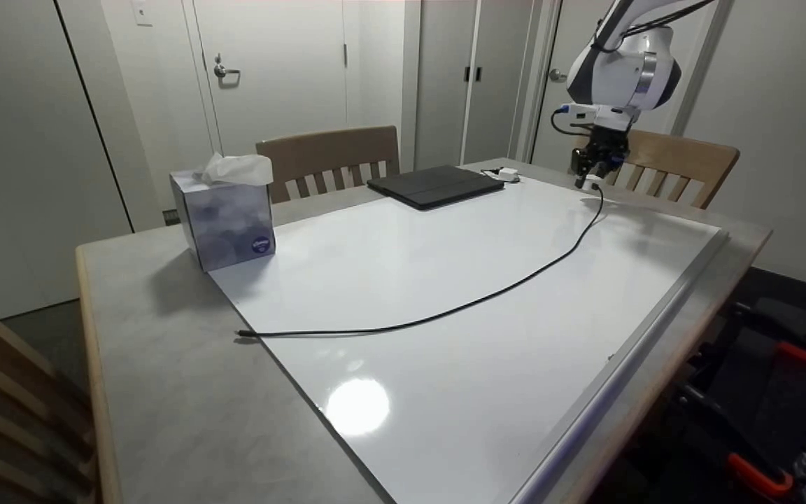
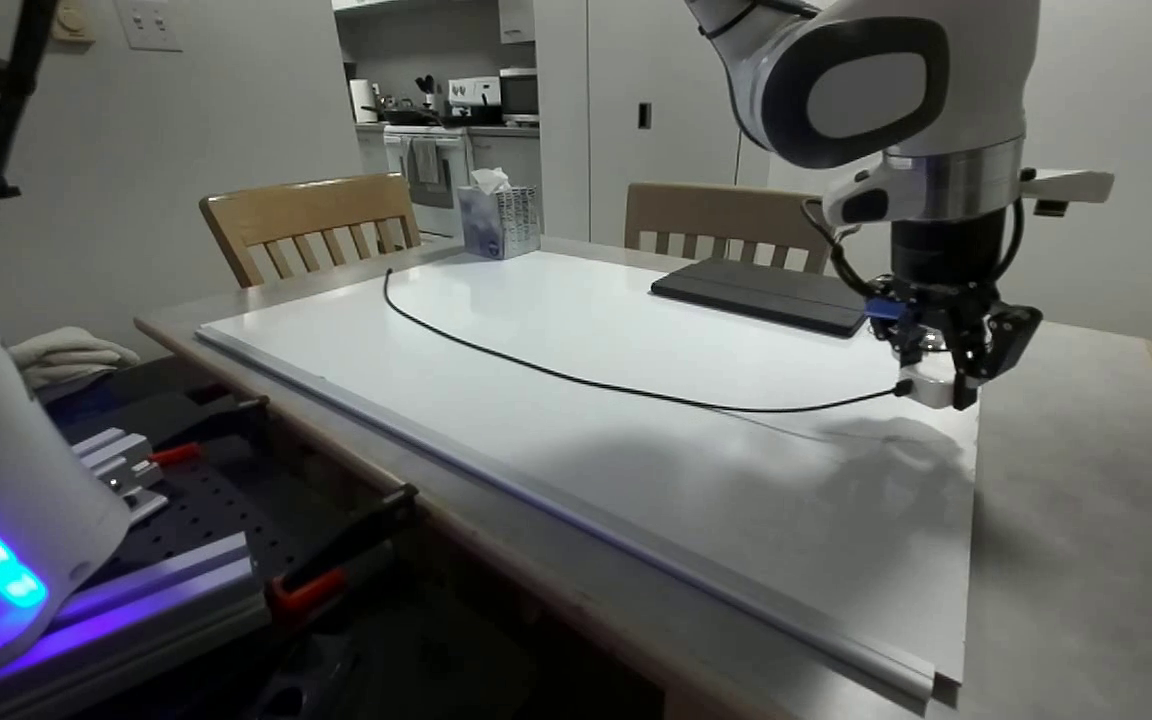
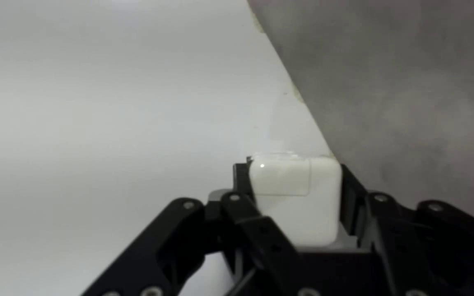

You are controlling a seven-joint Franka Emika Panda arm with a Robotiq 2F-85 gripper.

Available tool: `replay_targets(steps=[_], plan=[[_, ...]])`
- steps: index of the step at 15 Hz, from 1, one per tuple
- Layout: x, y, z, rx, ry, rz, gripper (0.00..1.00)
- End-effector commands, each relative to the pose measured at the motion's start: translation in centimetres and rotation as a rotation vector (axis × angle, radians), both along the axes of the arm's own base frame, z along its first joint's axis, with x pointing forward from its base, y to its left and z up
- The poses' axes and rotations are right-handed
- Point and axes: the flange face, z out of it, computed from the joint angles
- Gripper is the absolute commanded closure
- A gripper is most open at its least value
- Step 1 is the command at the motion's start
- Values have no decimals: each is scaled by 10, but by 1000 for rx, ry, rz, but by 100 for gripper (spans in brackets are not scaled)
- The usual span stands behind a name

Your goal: Straighten out the charger on the table

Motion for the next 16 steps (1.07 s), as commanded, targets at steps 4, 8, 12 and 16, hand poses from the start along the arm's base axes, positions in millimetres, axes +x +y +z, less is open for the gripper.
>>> replay_targets(steps=[4, 8, 12, 16], plan=[[-12, -24, -2, 63, -38, -185, 50], [-5, -21, 0, 102, -27, -189, 11], [-4, -20, 17, 83, -14, -170, 0], [-2, -13, 40, 87, 92, -1, 0]])
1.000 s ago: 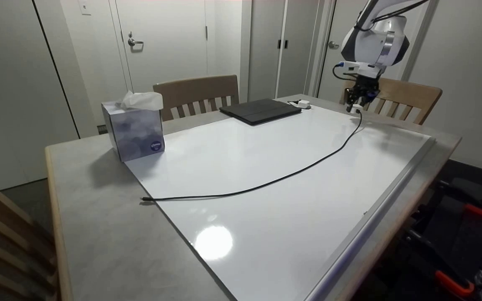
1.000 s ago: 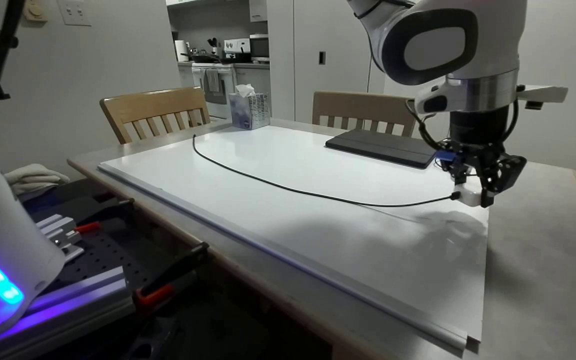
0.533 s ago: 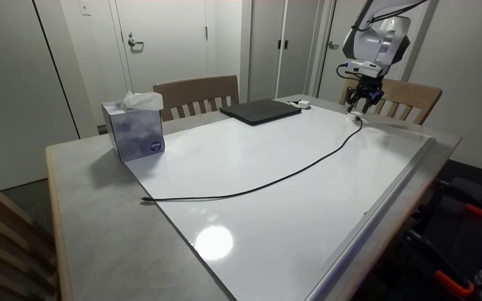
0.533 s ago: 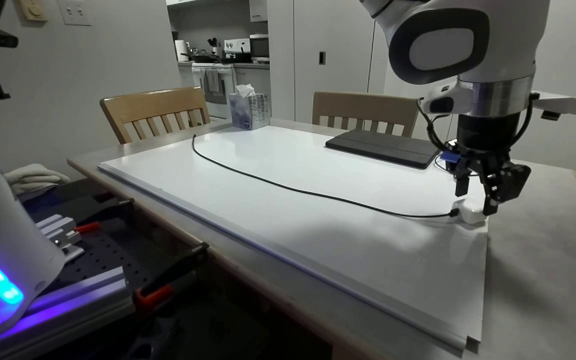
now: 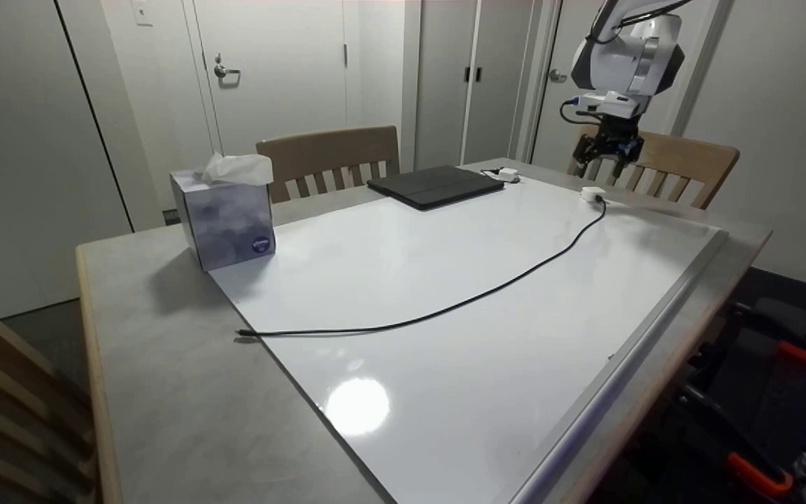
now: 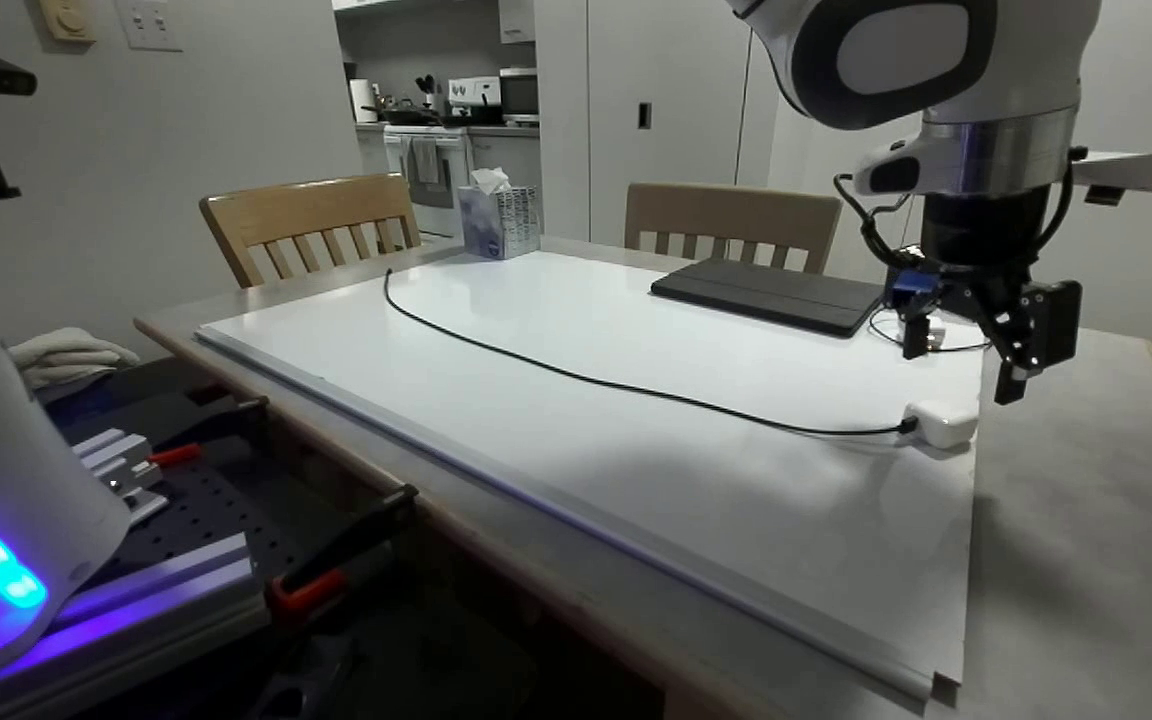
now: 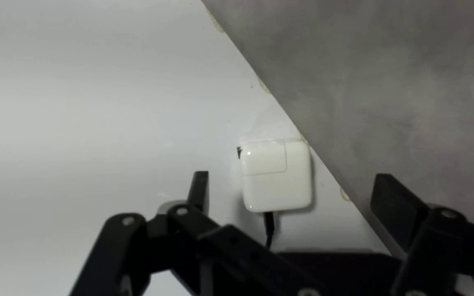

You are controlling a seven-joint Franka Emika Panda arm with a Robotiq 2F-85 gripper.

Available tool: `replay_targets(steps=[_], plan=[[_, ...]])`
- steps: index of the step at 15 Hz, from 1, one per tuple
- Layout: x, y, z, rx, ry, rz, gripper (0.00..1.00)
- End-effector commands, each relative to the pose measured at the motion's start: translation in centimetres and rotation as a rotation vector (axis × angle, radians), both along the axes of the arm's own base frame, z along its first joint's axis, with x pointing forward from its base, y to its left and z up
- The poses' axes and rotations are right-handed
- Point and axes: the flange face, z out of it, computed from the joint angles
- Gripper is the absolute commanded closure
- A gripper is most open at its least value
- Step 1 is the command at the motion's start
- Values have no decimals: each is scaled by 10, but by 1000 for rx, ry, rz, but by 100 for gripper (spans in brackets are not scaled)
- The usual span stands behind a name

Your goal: Straighten out the charger on the table

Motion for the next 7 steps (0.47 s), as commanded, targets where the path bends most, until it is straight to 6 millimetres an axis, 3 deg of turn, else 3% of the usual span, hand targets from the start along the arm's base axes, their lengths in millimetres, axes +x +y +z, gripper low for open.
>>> replay_targets(steps=[1, 7], plan=[[3, 11, 25, 44, 85, 175, 0], [19, 51, 35, 61, 226, 486, 0]])
